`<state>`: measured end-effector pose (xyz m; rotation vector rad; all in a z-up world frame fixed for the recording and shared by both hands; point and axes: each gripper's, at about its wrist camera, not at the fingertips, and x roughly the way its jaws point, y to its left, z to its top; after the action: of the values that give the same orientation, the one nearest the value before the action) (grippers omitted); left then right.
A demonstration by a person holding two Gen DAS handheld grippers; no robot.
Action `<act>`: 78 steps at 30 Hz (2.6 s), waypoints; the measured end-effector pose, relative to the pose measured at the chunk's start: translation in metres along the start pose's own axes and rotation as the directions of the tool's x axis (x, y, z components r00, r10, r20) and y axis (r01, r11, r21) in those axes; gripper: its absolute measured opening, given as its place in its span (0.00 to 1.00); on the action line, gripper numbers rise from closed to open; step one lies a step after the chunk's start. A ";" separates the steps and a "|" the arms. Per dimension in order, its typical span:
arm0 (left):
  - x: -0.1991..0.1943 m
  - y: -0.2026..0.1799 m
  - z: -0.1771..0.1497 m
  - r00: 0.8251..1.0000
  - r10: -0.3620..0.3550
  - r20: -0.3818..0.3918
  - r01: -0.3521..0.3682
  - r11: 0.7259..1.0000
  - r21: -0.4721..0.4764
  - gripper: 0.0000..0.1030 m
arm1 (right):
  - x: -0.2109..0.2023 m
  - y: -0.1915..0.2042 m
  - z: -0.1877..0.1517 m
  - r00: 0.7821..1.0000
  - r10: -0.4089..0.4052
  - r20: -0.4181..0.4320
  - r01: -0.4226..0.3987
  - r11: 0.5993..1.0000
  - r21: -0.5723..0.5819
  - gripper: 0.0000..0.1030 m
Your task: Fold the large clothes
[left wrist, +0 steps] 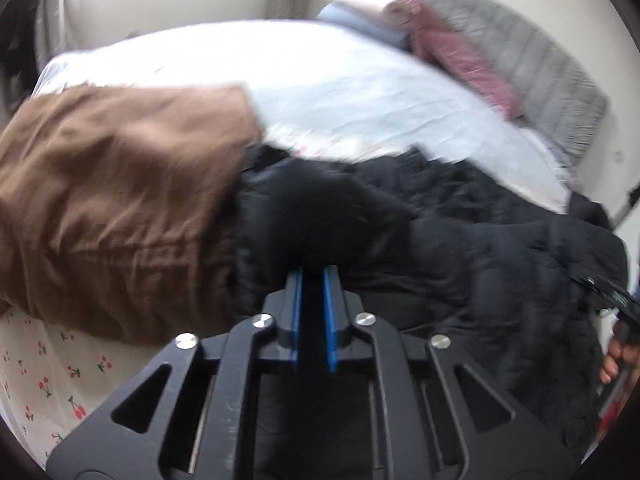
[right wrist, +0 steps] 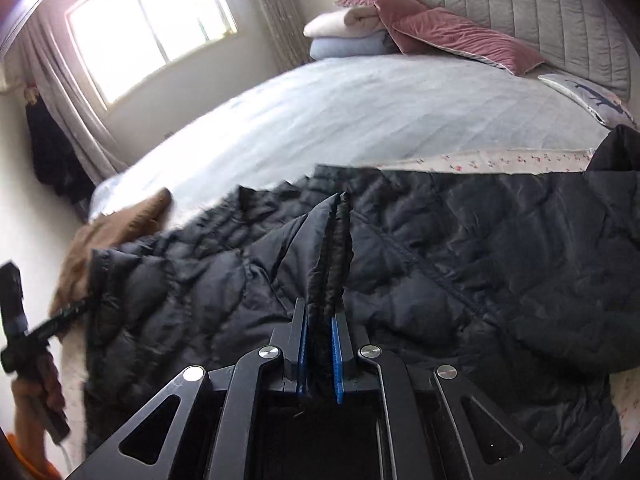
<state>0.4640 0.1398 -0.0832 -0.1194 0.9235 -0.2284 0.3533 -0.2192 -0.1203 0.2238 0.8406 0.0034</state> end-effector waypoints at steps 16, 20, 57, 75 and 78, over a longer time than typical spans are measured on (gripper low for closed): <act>-0.074 -0.023 -0.048 0.999 0.005 0.048 0.000 0.995 -0.101 0.84 | -0.047 -0.094 -0.033 0.998 -0.056 0.016 0.052 0.973 0.223 0.76; -0.093 -0.021 -0.069 0.999 -0.028 0.042 0.035 0.985 -0.166 0.90 | -0.094 -0.145 -0.032 0.988 -0.132 0.078 0.104 0.950 0.296 0.81; -0.089 -0.040 -0.101 0.982 -0.089 0.170 0.105 0.990 -0.092 0.91 | -0.178 -0.461 -0.073 0.933 -0.190 0.304 -0.155 0.551 0.820 0.46; -0.096 -0.043 -0.098 0.977 -0.112 0.179 0.127 0.989 -0.077 0.91 | -0.285 -0.268 0.059 0.856 -0.155 0.493 -0.017 0.945 0.327 0.06; -0.097 -0.040 -0.097 0.976 -0.120 0.179 0.138 0.987 -0.086 0.91 | -0.286 -0.205 0.082 0.862 -0.092 0.498 -0.004 0.982 0.189 0.06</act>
<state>0.3243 0.1241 -0.0585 -0.2869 0.7538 -0.2885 0.2055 -0.4611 0.1029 0.3610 0.3163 -0.1721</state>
